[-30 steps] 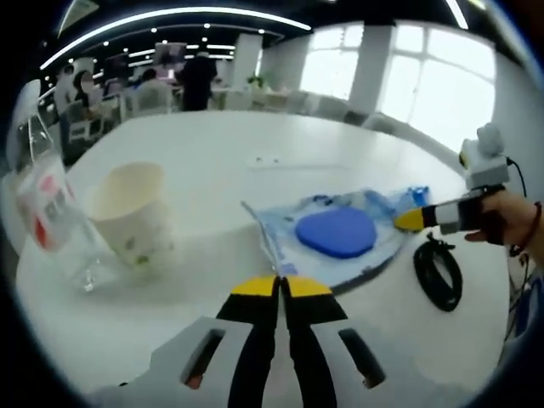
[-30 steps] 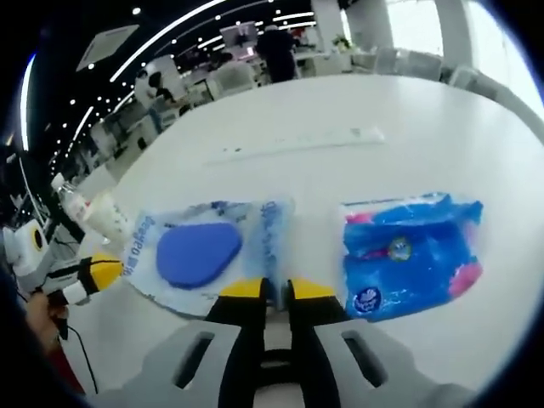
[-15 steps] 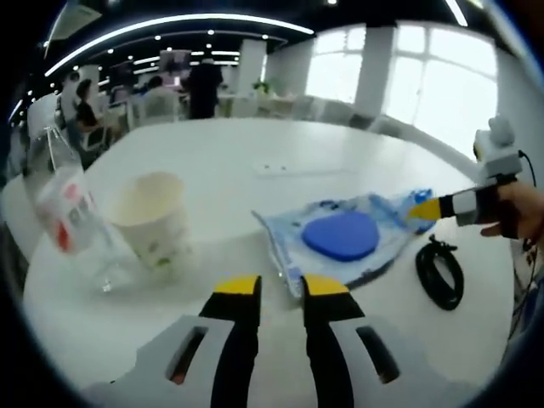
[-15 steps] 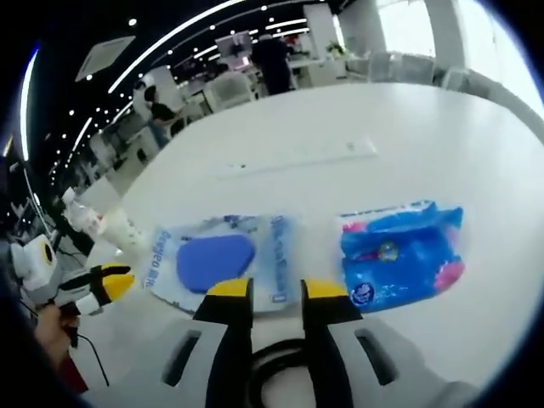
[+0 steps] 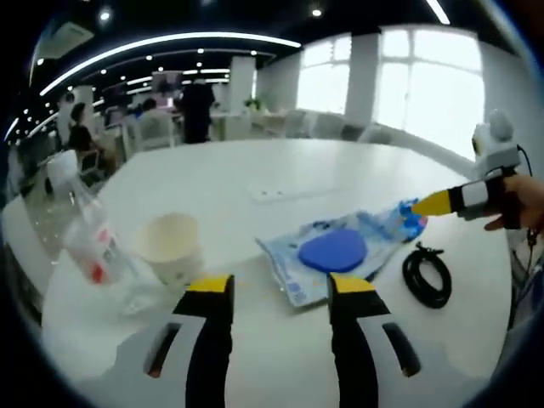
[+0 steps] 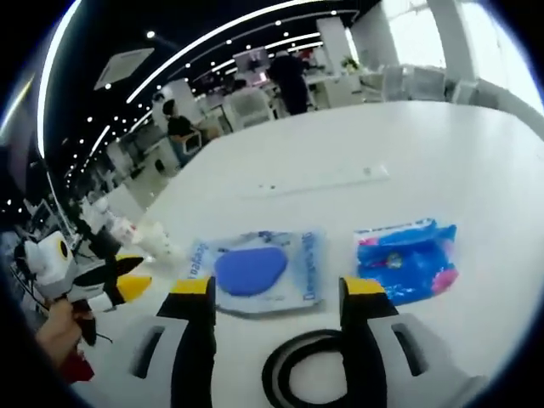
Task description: Arrange the tabletop items into an orderly group along one side of the table until the central work area is clear of visible clutter.
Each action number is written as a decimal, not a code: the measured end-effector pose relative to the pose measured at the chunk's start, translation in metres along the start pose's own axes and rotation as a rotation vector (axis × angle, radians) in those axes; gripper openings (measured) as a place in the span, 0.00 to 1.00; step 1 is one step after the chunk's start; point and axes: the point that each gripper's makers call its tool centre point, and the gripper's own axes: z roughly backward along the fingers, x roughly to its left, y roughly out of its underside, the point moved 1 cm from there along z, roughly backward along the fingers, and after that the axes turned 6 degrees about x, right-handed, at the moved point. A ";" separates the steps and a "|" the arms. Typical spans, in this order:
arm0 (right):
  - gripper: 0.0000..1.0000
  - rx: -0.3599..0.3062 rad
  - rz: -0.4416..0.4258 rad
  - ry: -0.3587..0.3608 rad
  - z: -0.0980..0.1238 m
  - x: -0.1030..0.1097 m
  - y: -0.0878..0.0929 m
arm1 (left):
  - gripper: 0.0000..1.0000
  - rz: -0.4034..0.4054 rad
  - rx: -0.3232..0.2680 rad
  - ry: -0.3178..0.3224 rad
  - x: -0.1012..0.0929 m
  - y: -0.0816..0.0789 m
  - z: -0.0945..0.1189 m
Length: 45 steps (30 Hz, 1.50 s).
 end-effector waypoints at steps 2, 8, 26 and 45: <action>0.68 0.003 -0.005 -0.008 0.005 0.001 0.001 | 0.50 -0.018 -0.009 0.001 0.000 -0.001 0.005; 0.84 0.001 0.017 -0.015 0.023 0.002 0.003 | 0.64 -0.051 -0.032 -0.014 0.004 -0.005 0.014; 0.99 -0.022 0.060 -0.069 0.052 0.016 0.021 | 0.93 -0.003 -0.083 -0.107 0.039 -0.005 0.013; 0.99 -0.101 0.053 -0.146 0.084 0.030 0.047 | 0.89 0.042 -0.068 -0.155 0.071 -0.005 -0.025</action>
